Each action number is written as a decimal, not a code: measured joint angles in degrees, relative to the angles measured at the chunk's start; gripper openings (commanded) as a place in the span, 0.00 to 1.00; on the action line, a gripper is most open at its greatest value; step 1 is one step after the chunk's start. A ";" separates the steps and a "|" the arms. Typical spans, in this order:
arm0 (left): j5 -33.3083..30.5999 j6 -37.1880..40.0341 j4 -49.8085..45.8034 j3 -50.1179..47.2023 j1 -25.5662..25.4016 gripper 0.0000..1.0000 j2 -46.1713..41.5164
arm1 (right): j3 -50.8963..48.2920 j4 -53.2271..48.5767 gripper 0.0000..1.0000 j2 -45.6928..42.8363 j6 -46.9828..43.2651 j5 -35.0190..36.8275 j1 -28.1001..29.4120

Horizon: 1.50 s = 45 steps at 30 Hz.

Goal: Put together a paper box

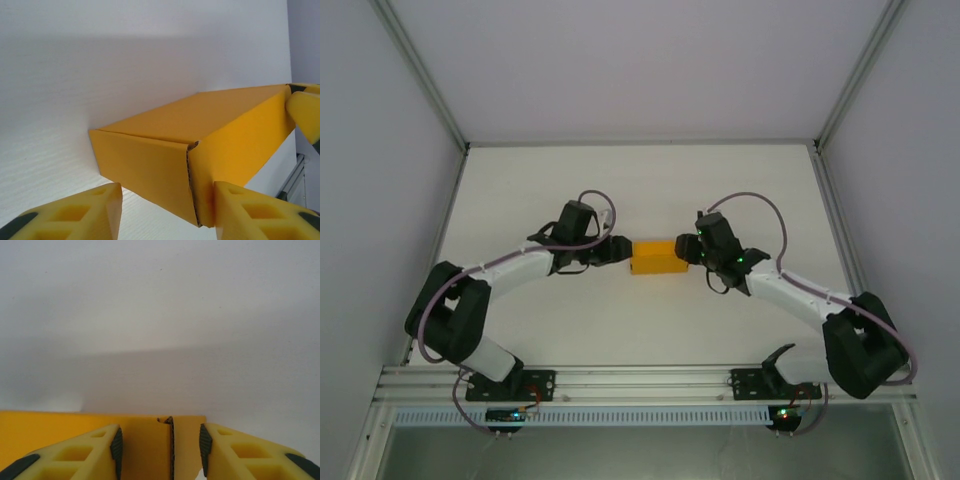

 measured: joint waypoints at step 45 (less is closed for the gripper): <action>-0.83 4.55 -8.79 7.02 0.22 0.67 3.34 | -9.62 23.54 0.38 0.70 -14.82 -2.80 -1.16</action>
